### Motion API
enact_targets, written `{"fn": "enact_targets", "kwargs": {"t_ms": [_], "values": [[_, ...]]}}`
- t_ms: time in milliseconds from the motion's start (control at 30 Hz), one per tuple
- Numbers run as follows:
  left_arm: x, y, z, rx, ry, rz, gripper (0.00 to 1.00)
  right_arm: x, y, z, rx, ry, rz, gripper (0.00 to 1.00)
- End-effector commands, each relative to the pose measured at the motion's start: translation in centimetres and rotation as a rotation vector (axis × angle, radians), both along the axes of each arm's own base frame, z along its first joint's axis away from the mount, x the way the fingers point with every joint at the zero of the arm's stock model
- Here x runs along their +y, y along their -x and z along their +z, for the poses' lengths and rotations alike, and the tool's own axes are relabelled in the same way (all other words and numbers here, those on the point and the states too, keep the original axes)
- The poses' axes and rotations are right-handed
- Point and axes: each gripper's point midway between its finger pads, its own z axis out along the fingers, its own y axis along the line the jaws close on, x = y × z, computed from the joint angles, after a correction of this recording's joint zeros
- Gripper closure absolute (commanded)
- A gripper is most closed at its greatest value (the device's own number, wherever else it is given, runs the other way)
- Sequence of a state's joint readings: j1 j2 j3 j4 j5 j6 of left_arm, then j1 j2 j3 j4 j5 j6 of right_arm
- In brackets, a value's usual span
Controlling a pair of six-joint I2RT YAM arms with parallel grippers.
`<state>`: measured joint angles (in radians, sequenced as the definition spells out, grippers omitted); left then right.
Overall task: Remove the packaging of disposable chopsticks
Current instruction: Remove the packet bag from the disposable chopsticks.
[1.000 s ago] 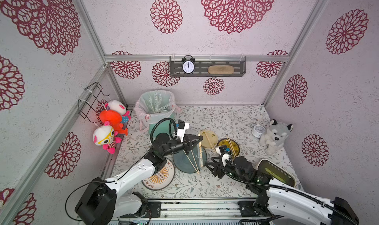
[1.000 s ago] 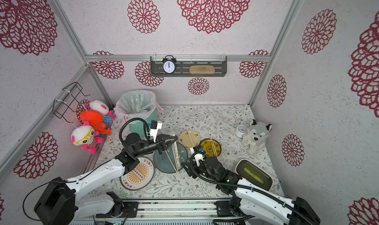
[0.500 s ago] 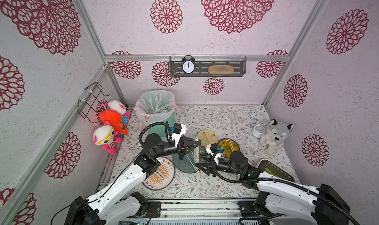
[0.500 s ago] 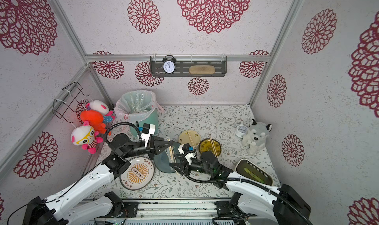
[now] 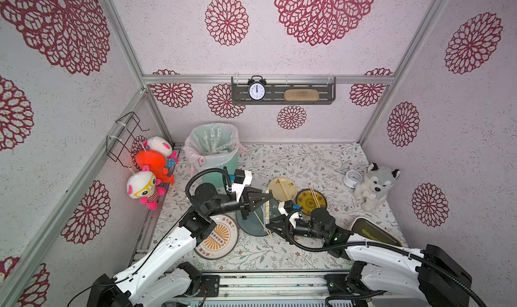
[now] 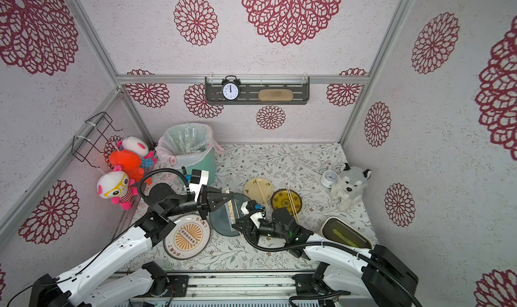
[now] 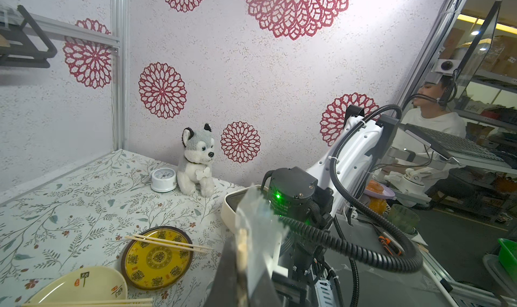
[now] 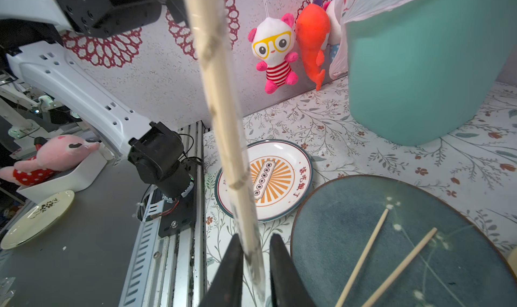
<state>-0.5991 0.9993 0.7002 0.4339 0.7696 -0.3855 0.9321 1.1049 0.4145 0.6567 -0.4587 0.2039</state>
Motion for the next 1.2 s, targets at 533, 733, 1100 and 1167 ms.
{"fn": "enact_targets", "kwargs": {"t_ms": [533,733,1100,1167], "values": [[0.6,-0.4,3.4,-0.031,0.083,-0.014,0.65,0.2,0.5,1.3,-0.050,-0.075,0.041,1.00],[0.3,-1.0,2.5,-0.008,0.070,-0.009,0.88,0.0,0.5,1.4,-0.063,-0.081,0.035,1.00],[0.1,-1.2,0.9,0.028,0.056,-0.016,0.82,0.1,0.3,2.5,-0.086,-0.099,0.028,1.00],[0.0,-1.2,0.3,0.041,0.047,-0.023,0.82,0.0,0.2,2.5,-0.089,-0.095,0.021,1.00]]}}
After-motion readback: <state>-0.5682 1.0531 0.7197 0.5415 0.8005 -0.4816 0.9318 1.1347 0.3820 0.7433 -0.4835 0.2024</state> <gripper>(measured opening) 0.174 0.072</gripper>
